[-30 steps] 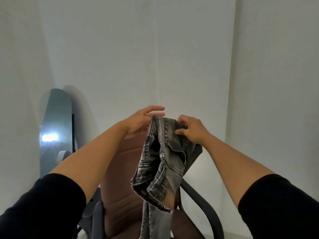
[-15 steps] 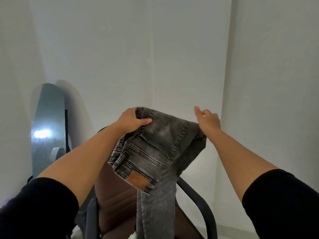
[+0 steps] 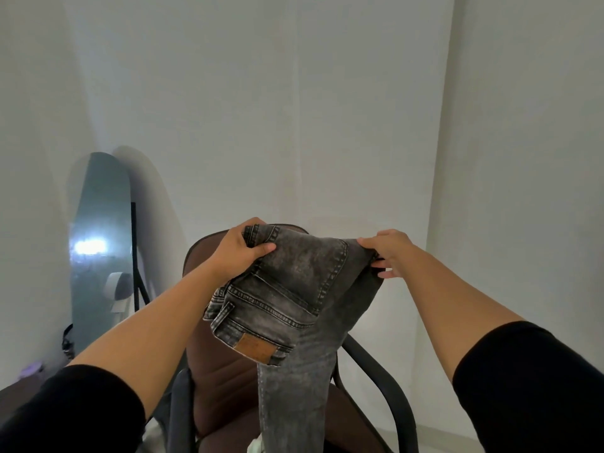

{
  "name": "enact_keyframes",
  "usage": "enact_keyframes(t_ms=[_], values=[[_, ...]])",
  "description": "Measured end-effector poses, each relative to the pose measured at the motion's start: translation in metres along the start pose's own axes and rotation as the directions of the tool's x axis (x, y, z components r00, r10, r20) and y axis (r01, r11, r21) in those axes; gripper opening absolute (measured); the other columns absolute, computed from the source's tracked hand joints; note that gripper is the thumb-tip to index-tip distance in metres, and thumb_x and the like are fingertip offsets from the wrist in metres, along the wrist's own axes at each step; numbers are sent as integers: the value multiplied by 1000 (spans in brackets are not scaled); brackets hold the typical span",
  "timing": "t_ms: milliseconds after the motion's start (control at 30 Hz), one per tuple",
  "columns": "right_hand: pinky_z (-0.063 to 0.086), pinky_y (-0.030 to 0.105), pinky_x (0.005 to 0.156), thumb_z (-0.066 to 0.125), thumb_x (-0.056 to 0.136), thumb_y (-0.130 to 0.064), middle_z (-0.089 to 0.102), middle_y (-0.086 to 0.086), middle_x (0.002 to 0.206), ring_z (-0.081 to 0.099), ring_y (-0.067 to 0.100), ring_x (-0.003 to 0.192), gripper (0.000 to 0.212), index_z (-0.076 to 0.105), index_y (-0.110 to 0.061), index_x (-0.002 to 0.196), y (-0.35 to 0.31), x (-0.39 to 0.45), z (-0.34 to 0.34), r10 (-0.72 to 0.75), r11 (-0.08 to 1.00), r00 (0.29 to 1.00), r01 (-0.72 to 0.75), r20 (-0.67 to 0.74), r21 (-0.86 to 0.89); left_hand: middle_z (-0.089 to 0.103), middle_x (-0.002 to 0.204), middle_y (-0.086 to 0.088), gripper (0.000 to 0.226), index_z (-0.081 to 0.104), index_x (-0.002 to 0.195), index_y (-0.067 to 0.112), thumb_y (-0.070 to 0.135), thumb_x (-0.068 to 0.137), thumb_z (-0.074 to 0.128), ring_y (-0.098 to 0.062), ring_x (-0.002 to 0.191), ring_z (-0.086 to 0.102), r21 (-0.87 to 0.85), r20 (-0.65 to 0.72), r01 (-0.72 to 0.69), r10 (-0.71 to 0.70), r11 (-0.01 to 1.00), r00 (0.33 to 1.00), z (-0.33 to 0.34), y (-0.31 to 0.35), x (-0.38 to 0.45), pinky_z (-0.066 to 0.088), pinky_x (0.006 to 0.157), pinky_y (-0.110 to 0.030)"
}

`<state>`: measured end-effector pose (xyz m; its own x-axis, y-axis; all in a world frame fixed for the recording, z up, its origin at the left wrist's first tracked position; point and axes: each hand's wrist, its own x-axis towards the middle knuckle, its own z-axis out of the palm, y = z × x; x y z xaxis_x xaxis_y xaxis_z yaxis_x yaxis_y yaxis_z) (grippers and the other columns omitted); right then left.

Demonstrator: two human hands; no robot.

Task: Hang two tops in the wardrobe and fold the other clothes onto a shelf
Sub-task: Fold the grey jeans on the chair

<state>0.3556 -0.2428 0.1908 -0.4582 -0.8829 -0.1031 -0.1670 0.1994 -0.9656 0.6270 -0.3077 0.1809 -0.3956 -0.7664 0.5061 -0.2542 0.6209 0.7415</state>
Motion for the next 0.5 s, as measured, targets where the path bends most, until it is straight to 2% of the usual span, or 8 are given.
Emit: enact_keyframes(t_ms=[100, 200, 233, 267, 333, 400, 433, 500], values=[[50, 44, 93, 64, 84, -1, 54, 12, 122, 56, 29, 106, 50, 47, -16, 129, -2, 3, 12, -67, 977, 997, 73, -36, 199, 62, 79, 1, 15, 58, 86, 19, 8, 85, 68, 1, 69, 62, -41, 5, 80, -80, 996, 997, -5, -1, -5, 50, 74, -20], [52, 39, 83, 54, 83, 7, 55, 15, 119, 55, 24, 98, 39, 53, -18, 113, -8, 9, 23, -129, 926, 986, 160, -110, 343, 67, 90, -2, 10, 59, 94, 19, 19, 87, 65, -15, 84, 64, -150, 63, 240, -233, 959, 970, -11, 3, -7, 50, 79, -30], [52, 36, 81, 52, 83, 9, 55, 14, 116, 53, 22, 94, 38, 53, -18, 110, -10, 11, 25, -140, 908, 982, 178, -124, 379, 67, 99, -5, 19, 58, 100, 20, 34, 89, 62, -21, 93, 64, -170, 123, 364, -347, 916, 930, -14, 3, -7, 51, 82, -35], [51, 35, 79, 51, 82, 9, 55, 13, 114, 53, 21, 92, 38, 52, -19, 108, -12, 12, 28, -153, 894, 980, 193, -131, 404, 66, 109, -9, 41, 57, 108, 21, 55, 86, 54, -26, 101, 62, -143, 181, 512, -486, 847, 855, -18, 1, -7, 50, 85, -39], [50, 31, 76, 50, 81, 10, 55, 9, 109, 52, 22, 94, 39, 53, -21, 105, -18, 14, 34, -185, 875, 974, 225, -133, 428, 57, 124, -16, 89, 49, 122, 18, 88, 70, 31, -36, 108, 57, -77, 284, 760, -717, 645, 637, -25, -9, -9, 48, 86, -46], [50, 30, 77, 51, 81, 10, 54, 4, 102, 53, 24, 97, 39, 54, -24, 98, -22, 14, 43, -223, 862, 968, 252, -118, 440, 50, 131, -22, 104, 42, 130, 19, 93, 65, 11, -42, 104, 56, -84, 406, 862, -773, 500, 488, -23, -21, -15, 48, 86, -48], [50, 31, 80, 51, 81, 10, 54, 4, 102, 53, 24, 99, 39, 55, -26, 93, -24, 14, 48, -239, 859, 965, 262, -109, 439, 50, 131, -21, 104, 42, 132, 21, 92, 65, 3, -42, 102, 57, -101, 469, 877, -755, 470, 458, -18, -26, -18, 48, 88, -48], [50, 34, 86, 53, 80, 10, 55, 8, 108, 54, 26, 102, 39, 55, -28, 87, -24, 15, 54, -258, 860, 961, 276, -102, 429, 59, 120, -20, 103, 43, 135, 16, 85, 73, 0, -37, 97, 60, -183, 505, 881, -727, 436, 465, 0, -35, -23, 47, 92, -45]])
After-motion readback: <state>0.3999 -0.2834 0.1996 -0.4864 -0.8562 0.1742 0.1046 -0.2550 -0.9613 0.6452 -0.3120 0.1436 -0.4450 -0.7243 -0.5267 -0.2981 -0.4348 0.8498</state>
